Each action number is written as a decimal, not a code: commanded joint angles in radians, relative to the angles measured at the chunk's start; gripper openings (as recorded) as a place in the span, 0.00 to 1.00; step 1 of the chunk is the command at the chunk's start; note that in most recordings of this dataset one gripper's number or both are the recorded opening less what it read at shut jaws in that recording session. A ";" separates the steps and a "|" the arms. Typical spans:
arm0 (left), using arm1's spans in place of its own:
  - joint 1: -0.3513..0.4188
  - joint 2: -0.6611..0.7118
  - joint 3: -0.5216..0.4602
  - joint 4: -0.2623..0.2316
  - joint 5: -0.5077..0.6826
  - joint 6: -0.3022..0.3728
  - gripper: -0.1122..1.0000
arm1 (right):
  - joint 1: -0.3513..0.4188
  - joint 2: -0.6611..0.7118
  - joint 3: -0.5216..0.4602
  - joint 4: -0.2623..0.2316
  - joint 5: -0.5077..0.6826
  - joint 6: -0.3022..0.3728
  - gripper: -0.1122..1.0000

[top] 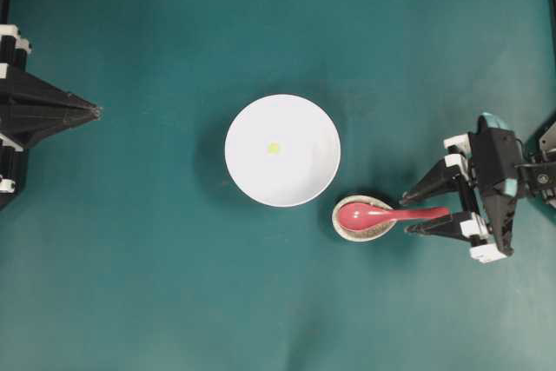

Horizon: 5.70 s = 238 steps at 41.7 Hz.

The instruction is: Scoop the yellow hexagonal prism block from the bowl with a spoon using the right arm.

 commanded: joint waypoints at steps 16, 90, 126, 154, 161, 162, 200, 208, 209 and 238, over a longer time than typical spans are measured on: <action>0.002 0.005 -0.020 0.003 -0.005 0.000 0.10 | 0.064 0.245 0.067 0.204 -0.472 -0.089 0.59; 0.002 0.005 -0.021 0.002 -0.031 0.000 0.10 | 0.287 0.469 0.049 0.436 -0.640 -0.196 0.32; 0.000 0.008 -0.021 0.003 -0.048 0.000 0.10 | 0.040 -0.123 -0.110 0.443 0.147 -0.411 0.31; 0.002 0.031 -0.017 0.003 -0.064 0.000 0.10 | -0.302 -0.026 -0.572 0.347 0.957 -0.449 0.31; 0.002 0.029 -0.017 0.003 -0.064 0.000 0.10 | -0.322 0.060 -0.649 0.298 1.026 -0.448 0.31; 0.002 0.029 -0.017 0.002 -0.064 0.000 0.10 | -0.324 0.069 -0.657 0.291 1.028 -0.448 0.31; 0.000 0.023 -0.018 0.002 -0.064 0.000 0.10 | -0.337 0.259 -0.764 0.235 0.927 -0.445 0.31; 0.002 0.023 -0.018 0.003 -0.064 0.000 0.10 | -0.337 0.267 -0.776 0.235 0.888 -0.443 0.31; 0.002 0.023 -0.018 0.002 -0.064 0.000 0.10 | -0.337 0.267 -0.776 0.236 0.885 -0.443 0.31; 0.002 0.023 -0.018 0.002 -0.064 0.000 0.10 | -0.337 0.238 -0.752 0.238 0.811 -0.443 0.31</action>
